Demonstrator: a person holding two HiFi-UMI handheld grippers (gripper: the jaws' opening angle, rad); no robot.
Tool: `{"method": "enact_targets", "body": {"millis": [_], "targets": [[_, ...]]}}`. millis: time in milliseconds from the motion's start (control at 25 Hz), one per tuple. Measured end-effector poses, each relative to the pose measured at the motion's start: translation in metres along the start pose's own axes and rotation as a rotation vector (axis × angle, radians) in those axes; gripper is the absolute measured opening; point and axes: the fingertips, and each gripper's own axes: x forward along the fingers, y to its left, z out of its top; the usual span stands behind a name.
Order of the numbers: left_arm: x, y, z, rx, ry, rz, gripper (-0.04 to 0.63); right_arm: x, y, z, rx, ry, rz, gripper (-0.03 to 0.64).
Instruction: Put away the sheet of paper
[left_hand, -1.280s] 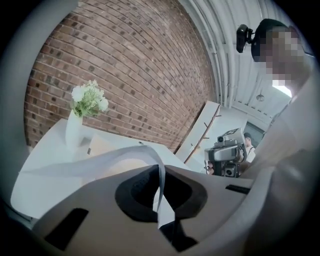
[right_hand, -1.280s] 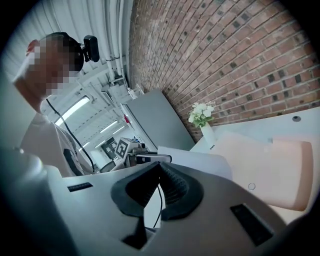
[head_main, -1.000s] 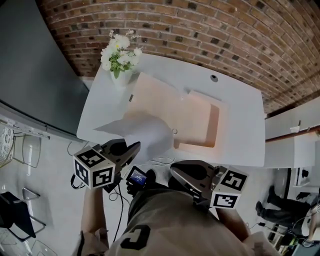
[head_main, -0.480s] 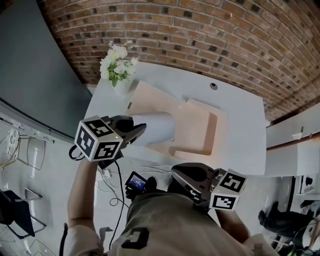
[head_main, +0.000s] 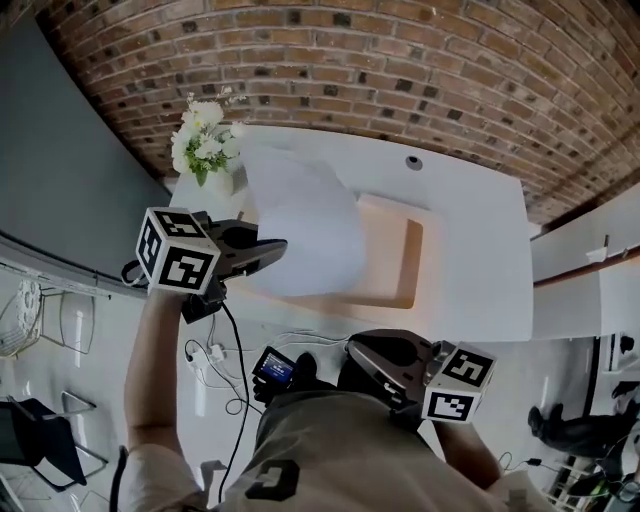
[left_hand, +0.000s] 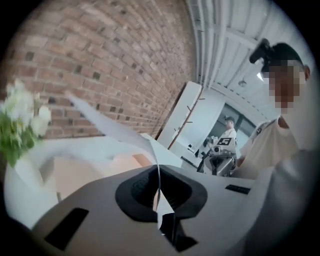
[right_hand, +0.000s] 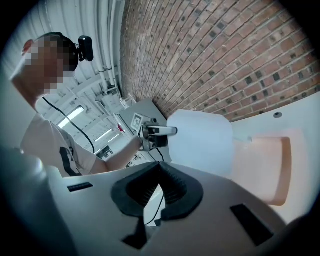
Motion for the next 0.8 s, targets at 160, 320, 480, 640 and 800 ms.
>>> {"method": "enact_targets", "body": {"millis": [160, 320, 480, 640, 800], "targets": [[0.026, 0.056, -0.059, -0.269, 0.047, 0.002, 0.014, -0.009, -0.009, -0.007, 0.019, 0.003, -0.017, 0.023], [0.043, 0.100, -0.121, -0.403, 0.196, 0.051, 0.014, -0.013, -0.016, -0.010, 0.036, 0.010, -0.029, 0.023], [0.048, 0.128, -0.161, -0.450, 0.333, 0.132, 0.014, -0.016, -0.020, -0.012, 0.047, 0.029, -0.038, 0.023], [0.051, 0.145, -0.173, -0.481, 0.383, 0.188, 0.014, -0.013, -0.022, -0.013, 0.042, 0.049, -0.042, 0.023], [0.058, 0.151, -0.178, -0.505, 0.393, 0.237, 0.014, -0.012, -0.022, -0.008, 0.034, 0.056, -0.041, 0.023]]}}
